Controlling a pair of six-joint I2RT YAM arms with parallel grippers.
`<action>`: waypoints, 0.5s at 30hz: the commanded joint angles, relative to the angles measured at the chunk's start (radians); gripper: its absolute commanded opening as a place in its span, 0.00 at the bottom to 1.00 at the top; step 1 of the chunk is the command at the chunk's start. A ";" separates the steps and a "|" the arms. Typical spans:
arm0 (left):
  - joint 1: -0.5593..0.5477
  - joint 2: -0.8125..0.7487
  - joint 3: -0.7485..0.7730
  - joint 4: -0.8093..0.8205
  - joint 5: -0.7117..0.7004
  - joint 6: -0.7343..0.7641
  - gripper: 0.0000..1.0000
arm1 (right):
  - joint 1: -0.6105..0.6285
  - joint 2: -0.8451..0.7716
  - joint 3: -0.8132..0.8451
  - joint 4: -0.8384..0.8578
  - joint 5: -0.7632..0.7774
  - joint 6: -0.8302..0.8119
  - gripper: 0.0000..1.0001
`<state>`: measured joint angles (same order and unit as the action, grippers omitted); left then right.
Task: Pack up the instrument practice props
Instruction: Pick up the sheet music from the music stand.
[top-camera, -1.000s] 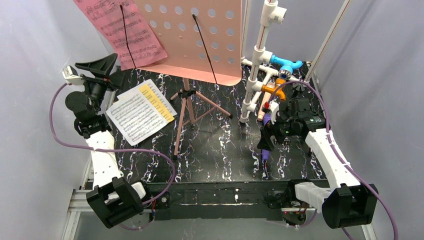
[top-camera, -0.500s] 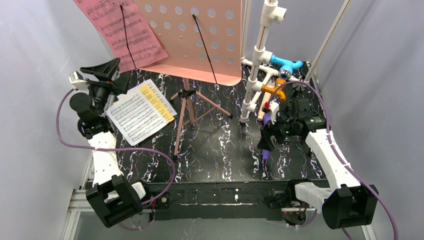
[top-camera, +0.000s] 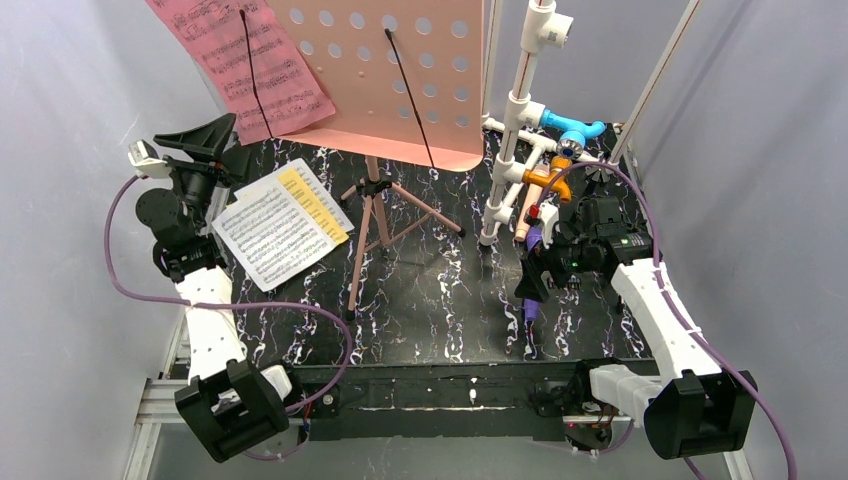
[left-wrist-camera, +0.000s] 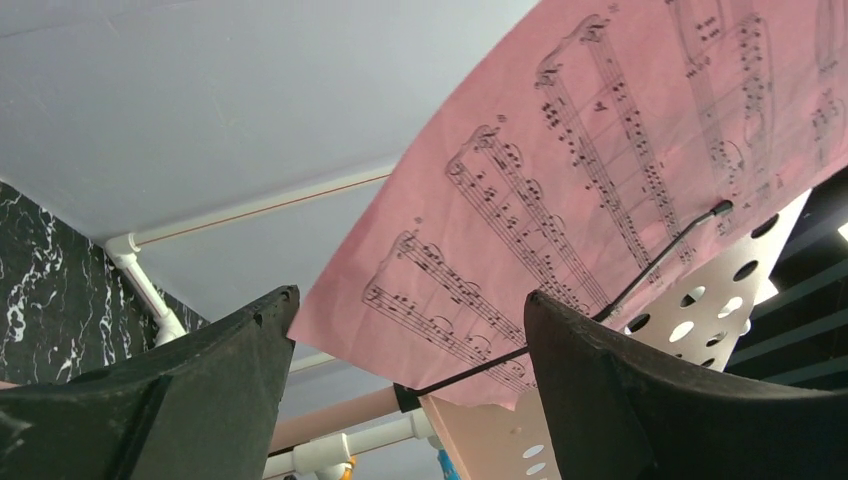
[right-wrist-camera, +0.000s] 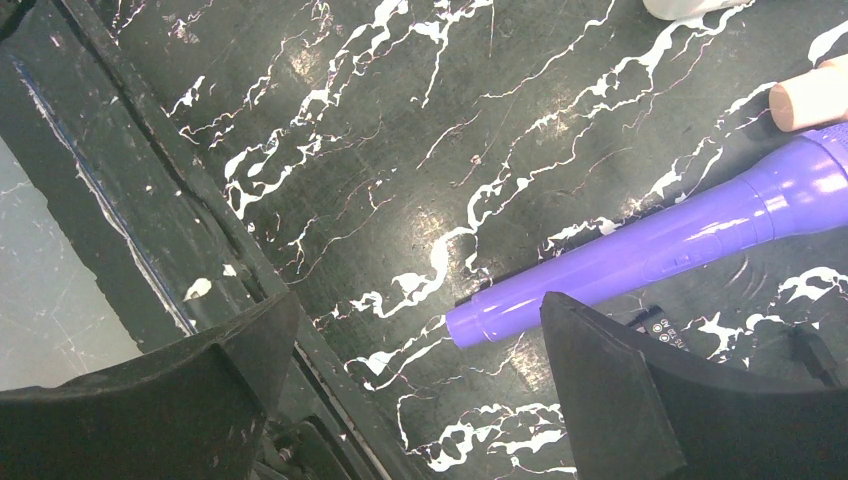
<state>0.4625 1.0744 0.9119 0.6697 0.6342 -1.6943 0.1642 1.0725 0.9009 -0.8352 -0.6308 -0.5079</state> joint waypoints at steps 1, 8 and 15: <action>0.007 -0.050 0.040 0.035 -0.028 0.033 0.80 | 0.005 -0.020 0.003 0.009 -0.006 -0.003 1.00; 0.007 -0.057 0.051 0.022 -0.029 0.053 0.80 | 0.005 -0.019 0.003 0.008 -0.007 -0.003 1.00; 0.009 -0.059 0.085 -0.014 -0.018 0.091 0.79 | 0.005 -0.017 0.004 0.008 -0.007 -0.003 1.00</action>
<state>0.4633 1.0397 0.9428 0.6548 0.6117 -1.6470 0.1642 1.0725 0.9009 -0.8352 -0.6308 -0.5079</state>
